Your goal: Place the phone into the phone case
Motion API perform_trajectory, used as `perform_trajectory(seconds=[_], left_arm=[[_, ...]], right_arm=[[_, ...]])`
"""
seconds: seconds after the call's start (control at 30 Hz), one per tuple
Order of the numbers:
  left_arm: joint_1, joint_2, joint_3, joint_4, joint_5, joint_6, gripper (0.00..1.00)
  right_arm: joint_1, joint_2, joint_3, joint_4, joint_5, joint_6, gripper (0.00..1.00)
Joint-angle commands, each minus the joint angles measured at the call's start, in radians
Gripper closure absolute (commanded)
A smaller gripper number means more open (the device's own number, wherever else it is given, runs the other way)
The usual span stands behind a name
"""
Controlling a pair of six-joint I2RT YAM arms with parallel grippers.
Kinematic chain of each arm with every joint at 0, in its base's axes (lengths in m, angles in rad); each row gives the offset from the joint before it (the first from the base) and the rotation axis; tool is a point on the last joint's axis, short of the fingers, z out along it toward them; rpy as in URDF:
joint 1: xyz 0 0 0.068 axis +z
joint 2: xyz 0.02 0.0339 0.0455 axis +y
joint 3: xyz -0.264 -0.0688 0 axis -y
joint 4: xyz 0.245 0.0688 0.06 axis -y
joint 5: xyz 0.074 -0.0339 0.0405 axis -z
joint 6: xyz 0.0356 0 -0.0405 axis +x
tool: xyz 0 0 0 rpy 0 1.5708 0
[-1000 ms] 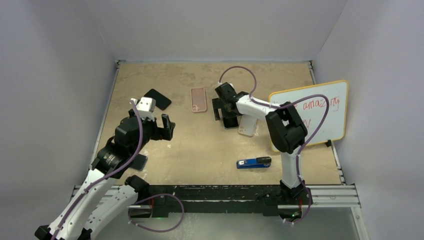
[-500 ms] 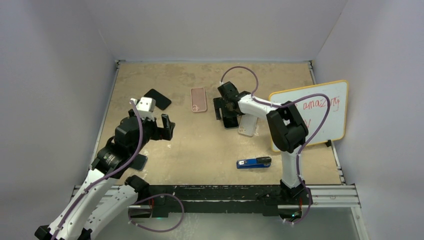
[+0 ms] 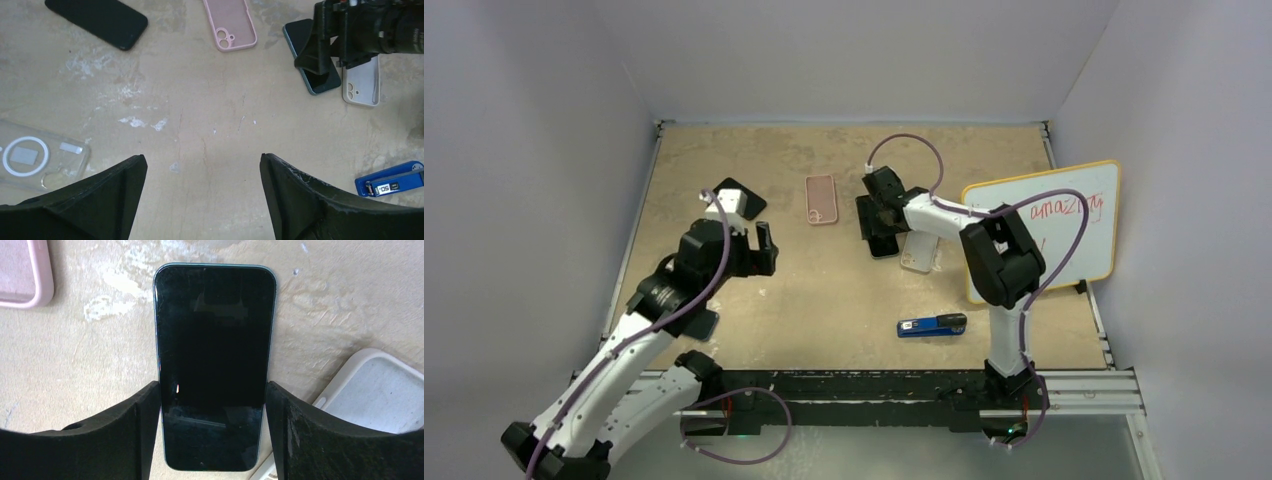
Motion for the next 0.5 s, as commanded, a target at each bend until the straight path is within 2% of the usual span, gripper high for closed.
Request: perform_trajectory(seconds=[0.0,0.13,0.27,0.47], left_arm=[[0.001,0.112,0.097,-0.026,-0.043,-0.121,0.15],[0.001,0.256,0.158,0.029,-0.053,-0.158,0.19],[0.018,0.404,0.205,0.154,-0.067,-0.171,0.26],[0.145,0.677,0.251,0.368,0.049,-0.207,0.43]], right_arm=[[0.018,-0.057,-0.072,-0.033,-0.035,0.041,0.44],[0.047,-0.119,-0.126,-0.012,-0.066,0.059,0.47],[0.079,-0.191,-0.191,0.014,-0.081,0.094,0.49],[0.084,-0.315,-0.300,0.051,-0.139,0.149,0.52]])
